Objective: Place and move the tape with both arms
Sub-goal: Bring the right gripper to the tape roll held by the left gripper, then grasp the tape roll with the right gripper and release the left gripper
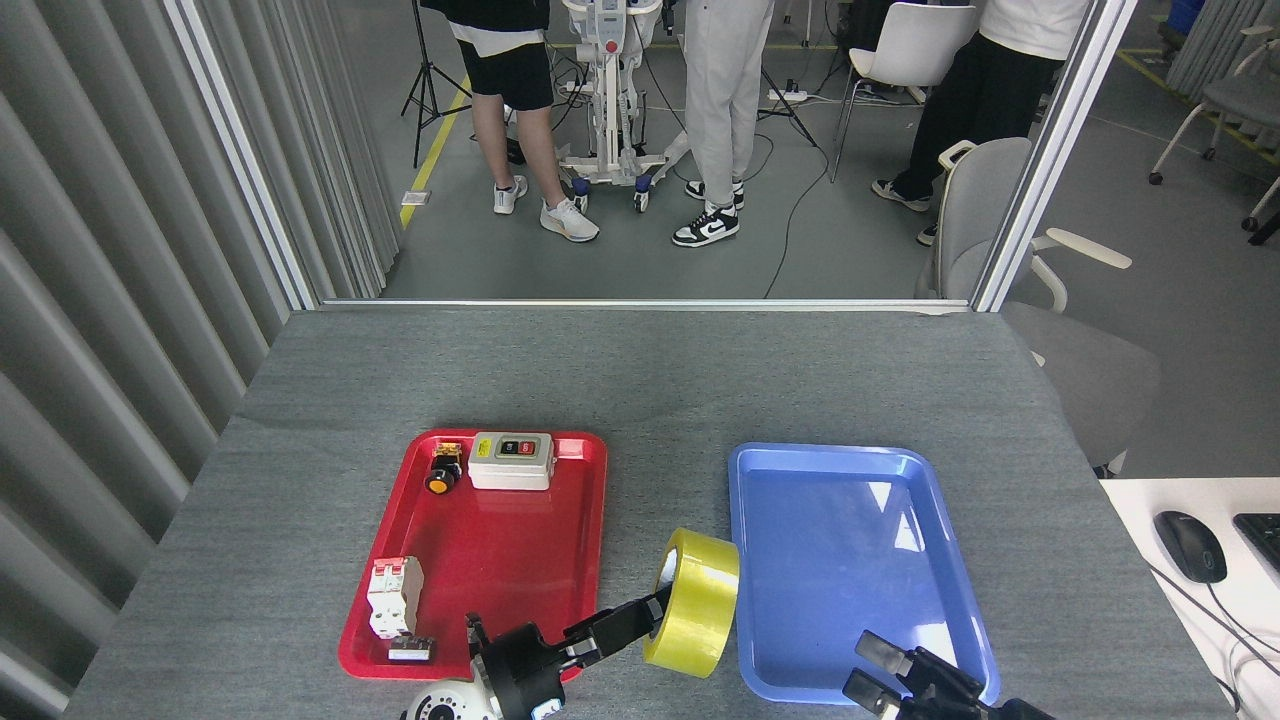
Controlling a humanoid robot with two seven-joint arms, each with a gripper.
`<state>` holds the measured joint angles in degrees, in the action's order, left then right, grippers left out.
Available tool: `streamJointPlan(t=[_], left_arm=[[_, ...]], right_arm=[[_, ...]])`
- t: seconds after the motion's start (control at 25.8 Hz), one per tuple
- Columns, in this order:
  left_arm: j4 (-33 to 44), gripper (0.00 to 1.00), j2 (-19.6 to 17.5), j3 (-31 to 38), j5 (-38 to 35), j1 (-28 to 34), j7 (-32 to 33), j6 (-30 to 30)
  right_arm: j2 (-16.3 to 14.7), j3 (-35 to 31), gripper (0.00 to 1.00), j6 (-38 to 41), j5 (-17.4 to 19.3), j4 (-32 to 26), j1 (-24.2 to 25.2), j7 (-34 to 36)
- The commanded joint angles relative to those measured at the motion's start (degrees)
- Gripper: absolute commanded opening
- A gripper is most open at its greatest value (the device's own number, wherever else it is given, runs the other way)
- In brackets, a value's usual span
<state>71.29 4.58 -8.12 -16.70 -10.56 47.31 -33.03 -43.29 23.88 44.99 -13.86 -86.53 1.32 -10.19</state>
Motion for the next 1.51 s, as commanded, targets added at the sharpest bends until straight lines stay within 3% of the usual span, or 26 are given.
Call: streamJointPlan(t=[0.0, 0.23, 0.58, 0.85, 1.47], left_arm=[[-0.3, 0.0, -0.2, 0.2, 0.0, -0.2, 0.0, -0.2], [0.4, 0.0, 0.0, 0.2, 0.0, -0.1, -0.2, 0.0], [-0.1, 0.0, -0.4, 0.5, 0.0, -0.1, -0.3, -0.1], [-0.2, 0.0, -0.6, 1.4, 0.0, -0.2, -0.3, 0.0], [-0.4, 0.0, -0.7, 1.9, 0.0, -0.4, -0.3, 0.0]], right_arm=[[4.8, 0.0, 1.0, 0.0, -5.2, 0.0, -4.0, -2.2], [7.7, 2.7, 1.0, 0.0, -6.8, -0.9, -6.9, -3.6], [16.3, 4.3, 0.98, 0.0, -12.4, 2.5, -9.0, -4.2], [16.7, 4.2, 0.74, 0.0, -13.1, 3.1, -9.9, -4.2], [17.1, 4.2, 0.38, 0.0, -13.0, 2.9, -10.1, -4.2]])
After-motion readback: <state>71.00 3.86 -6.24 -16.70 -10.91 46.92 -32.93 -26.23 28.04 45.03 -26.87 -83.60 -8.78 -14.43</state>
